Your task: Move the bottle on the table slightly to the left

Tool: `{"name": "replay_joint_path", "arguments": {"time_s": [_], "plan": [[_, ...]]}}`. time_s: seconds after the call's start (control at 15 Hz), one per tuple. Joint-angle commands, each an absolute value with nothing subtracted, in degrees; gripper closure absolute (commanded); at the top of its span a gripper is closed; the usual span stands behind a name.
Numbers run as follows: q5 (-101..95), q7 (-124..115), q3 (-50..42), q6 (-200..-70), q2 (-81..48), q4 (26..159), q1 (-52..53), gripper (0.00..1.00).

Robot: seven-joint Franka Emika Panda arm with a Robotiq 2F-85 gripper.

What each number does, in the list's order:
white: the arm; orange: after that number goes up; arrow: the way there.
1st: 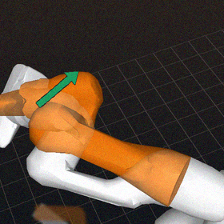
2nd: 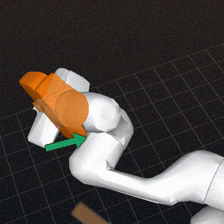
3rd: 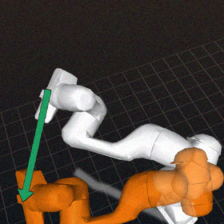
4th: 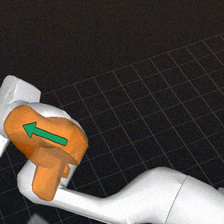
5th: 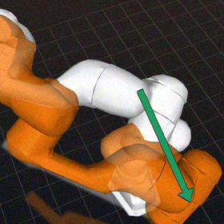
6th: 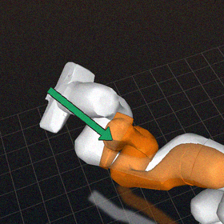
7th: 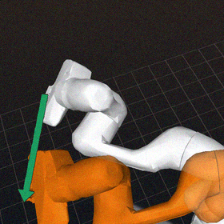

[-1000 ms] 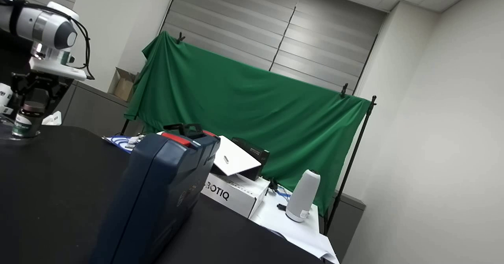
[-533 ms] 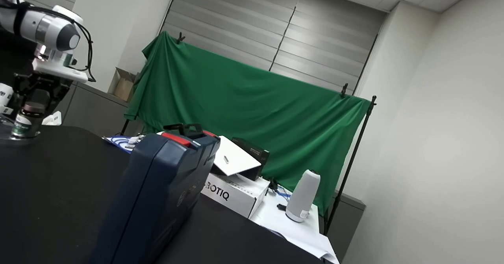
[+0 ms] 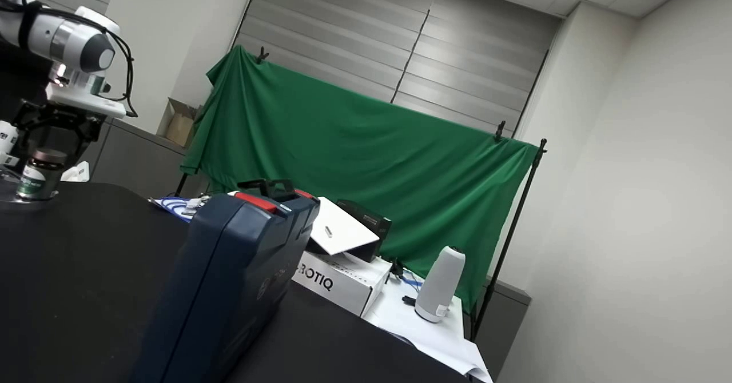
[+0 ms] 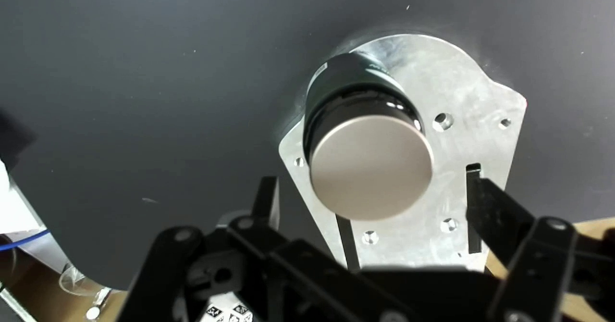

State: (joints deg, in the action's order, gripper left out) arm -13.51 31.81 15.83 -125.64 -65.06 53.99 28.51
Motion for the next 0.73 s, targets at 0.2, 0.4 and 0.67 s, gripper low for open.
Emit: {"name": "replay_joint_path", "arguments": {"time_s": [0.2,0.4,0.67], "plan": [[-15.29,31.33,14.99,-124.85,-63.06,51.33,29.95,0.00],[-14.69,31.81,15.83,-125.67,-63.24,51.99,29.45,0.00],[-14.66,31.81,15.90,-125.73,-63.32,52.09,29.47,0.00]]}}
